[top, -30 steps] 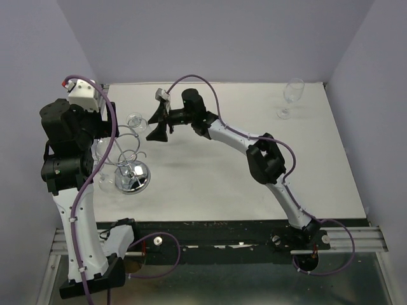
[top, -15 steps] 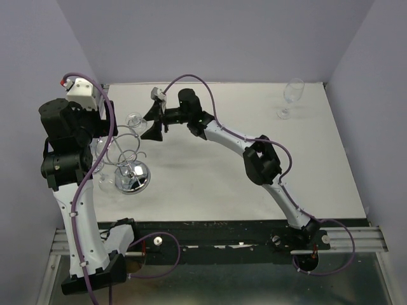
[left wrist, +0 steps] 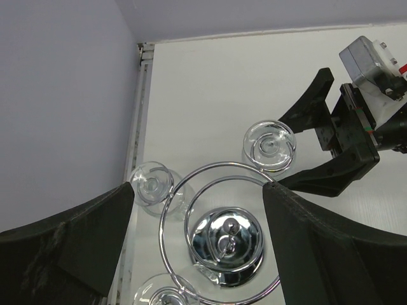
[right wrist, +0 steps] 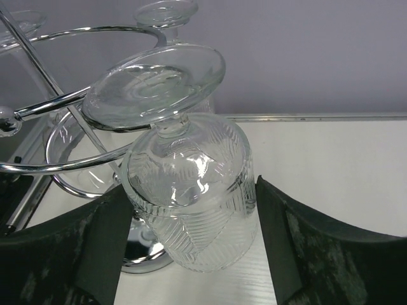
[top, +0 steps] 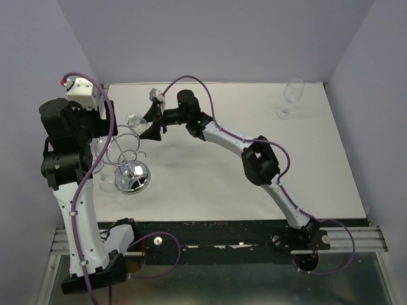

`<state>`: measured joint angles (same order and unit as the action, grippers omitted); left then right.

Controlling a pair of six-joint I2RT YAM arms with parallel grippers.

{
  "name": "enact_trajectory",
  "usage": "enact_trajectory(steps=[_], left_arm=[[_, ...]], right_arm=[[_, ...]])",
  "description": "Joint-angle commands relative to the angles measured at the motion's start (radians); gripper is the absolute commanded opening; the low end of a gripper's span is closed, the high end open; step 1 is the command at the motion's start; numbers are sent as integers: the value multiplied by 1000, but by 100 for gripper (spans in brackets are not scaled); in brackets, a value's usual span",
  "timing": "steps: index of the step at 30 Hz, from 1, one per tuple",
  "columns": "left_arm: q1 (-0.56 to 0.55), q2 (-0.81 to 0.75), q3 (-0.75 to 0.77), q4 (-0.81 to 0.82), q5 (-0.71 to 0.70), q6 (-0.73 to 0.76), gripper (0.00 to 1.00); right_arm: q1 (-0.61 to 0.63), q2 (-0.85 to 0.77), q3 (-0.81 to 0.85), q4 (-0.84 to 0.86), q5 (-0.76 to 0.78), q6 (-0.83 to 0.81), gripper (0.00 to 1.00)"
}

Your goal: Take the wine glass off the wine glass rack

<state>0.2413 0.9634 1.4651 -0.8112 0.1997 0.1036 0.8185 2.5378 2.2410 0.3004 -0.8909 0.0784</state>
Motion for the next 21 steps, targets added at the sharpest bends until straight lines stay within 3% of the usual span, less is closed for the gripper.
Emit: enact_trajectory(steps=[1, 5, 12, 16, 21], left_arm=[[7, -5, 12, 0, 24, -4, 99], [12, -5, 14, 0, 26, -4, 99], [10, -3, 11, 1, 29, -4, 99], [13, -3, 5, 4, 33, -8, 99], [13, -5, 0, 6, 38, -10, 99]], right_arm=[[7, 24, 43, 62, -11, -25, 80], [5, 22, 48, 74, -6, -12, 66], [-4, 7, 48, 91, 12, 40, 58], [-12, -5, 45, 98, 35, 61, 34], [-16, -43, -6, 143, 44, 61, 21]])
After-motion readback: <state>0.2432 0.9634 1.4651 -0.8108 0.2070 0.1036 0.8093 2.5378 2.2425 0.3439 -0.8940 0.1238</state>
